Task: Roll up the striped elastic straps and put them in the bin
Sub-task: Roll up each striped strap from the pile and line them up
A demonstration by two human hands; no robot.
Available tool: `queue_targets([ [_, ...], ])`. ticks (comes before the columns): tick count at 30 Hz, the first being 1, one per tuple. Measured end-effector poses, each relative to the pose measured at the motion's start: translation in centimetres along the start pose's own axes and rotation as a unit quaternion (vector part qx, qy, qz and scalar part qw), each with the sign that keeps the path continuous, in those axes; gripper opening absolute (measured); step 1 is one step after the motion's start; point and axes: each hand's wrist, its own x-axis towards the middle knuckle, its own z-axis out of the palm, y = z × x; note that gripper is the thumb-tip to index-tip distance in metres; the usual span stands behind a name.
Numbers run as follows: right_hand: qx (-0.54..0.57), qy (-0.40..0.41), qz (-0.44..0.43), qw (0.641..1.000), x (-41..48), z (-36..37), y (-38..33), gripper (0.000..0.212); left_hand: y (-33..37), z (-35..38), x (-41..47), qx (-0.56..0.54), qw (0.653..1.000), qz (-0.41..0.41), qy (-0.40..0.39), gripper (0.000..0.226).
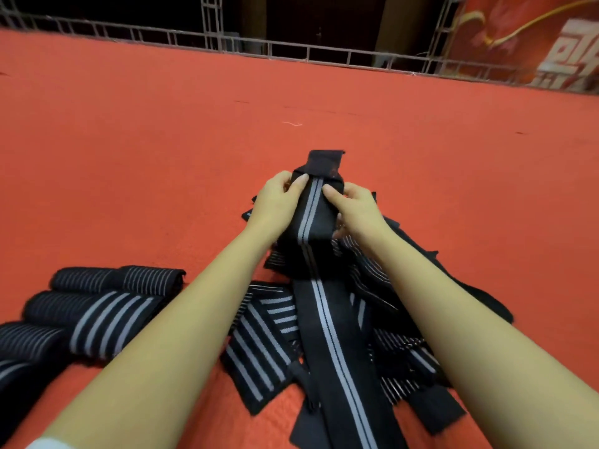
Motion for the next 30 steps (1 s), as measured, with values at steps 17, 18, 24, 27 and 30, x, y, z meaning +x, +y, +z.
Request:
queue_targets([
  [17, 0.037, 0.133, 0.028, 0.990, -19.3, -8.5, -0.1, 0.021, 5.2, 1.8, -23.1, -0.046, 0.970, 0.010, -0.238, 0.025],
  [18, 0.060, 0.143, 0.036, 0.987, -20.2, -8.8, 0.2, 0.021, 5.4, 2.0, -23.9, -0.019, 0.966, 0.022, -0.256, 0.015],
  [24, 0.107, 0.180, 0.044, 0.977, -24.7, -9.7, 1.8, 0.015, 5.1, 2.8, -27.5, 0.103, 0.940, 0.057, -0.319, 0.025],
  [27, 0.116, 0.198, 0.049, 0.972, -26.3, -10.5, 2.7, 0.016, 4.8, 3.0, -29.2, 0.069, 0.933, 0.037, -0.350, 0.028],
  [30, 0.097, 0.215, 0.061, 0.970, -27.2, -11.4, 3.4, 0.015, 4.8, 3.2, -30.6, 0.024, 0.927, -0.001, -0.373, 0.030],
])
